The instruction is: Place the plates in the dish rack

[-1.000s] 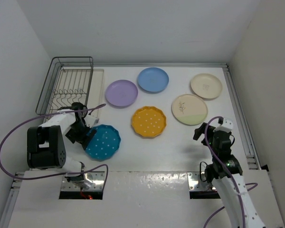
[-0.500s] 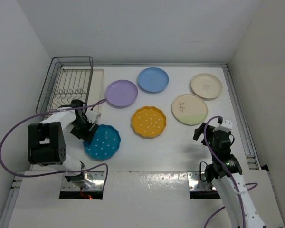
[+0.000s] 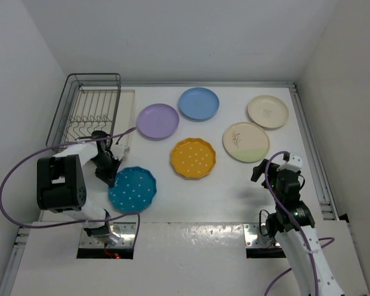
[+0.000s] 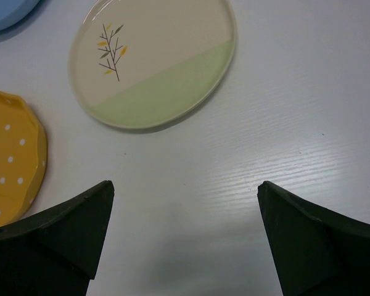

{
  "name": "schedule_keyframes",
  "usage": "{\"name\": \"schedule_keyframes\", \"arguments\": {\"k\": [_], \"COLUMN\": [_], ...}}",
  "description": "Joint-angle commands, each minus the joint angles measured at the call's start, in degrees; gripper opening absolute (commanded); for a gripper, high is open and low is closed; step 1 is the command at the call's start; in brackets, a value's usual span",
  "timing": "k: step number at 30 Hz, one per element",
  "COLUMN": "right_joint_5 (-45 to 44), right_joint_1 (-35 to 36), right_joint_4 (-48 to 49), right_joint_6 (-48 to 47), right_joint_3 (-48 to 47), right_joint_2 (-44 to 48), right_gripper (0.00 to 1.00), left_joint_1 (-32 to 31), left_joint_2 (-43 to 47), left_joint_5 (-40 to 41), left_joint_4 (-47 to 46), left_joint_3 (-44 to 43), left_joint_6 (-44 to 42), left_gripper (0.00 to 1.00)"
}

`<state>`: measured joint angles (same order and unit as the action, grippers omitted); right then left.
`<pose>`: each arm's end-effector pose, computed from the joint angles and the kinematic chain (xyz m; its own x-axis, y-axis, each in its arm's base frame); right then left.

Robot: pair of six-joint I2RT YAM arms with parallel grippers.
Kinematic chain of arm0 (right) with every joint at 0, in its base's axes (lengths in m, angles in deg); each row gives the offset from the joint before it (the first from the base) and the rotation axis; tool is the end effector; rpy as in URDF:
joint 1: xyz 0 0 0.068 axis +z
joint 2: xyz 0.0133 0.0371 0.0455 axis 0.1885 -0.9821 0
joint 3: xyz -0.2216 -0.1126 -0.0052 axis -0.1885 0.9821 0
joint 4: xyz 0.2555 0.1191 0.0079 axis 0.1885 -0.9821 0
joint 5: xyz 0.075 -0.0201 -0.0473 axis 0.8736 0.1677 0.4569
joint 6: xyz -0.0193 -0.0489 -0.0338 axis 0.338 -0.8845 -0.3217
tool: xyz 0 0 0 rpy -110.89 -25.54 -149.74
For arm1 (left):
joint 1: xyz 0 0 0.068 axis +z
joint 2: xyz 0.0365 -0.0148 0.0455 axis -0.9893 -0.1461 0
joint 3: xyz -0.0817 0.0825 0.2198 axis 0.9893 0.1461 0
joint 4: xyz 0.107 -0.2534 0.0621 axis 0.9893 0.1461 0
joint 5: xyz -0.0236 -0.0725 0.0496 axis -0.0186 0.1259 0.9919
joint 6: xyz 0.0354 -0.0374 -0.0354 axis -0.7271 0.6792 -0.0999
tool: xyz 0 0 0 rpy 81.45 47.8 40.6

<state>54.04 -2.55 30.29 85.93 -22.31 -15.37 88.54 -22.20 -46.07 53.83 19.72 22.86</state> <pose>0.1670 0.0122 0.1609 -0.3263 0.4408 -0.8362 0.2894 0.8887 0.3556 0.2582 0.0251 0.0995 -0.9559 0.2828 -0.0788 0.2904 0.9503 -0.1126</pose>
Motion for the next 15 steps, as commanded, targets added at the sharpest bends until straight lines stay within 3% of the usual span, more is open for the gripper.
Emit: {"name": "schedule_keyframes", "arguments": {"k": [1,9,13,15], "right_joint_5": [-0.71,0.26,0.44,0.44], "right_joint_1": [-0.14,-0.23,-0.06,-0.14], "right_joint_4": [1.63,2.77,3.65,3.74], "right_joint_6": [-0.29,-0.73,-1.08,-1.52], "right_joint_3": [-1.03,-1.82,-2.61,-2.70], "right_joint_2": [0.33,-1.86,-2.83,-3.10], "right_gripper": [1.00,1.00,1.00,1.00], "left_joint_1": [-1.92,-10.00,-17.99,-18.72], "left_joint_2": [3.70,17.24,20.32,20.33], "left_joint_5": [2.73,6.16,7.40,7.40], "left_joint_4": [-4.79,-0.84,-0.31,0.30], "left_joint_3": [2.68,-7.76,-15.85,-19.46], "left_joint_6": [-1.39,3.44,8.10,8.10], "left_gripper": [0.00,0.00,0.00,0.00]}}
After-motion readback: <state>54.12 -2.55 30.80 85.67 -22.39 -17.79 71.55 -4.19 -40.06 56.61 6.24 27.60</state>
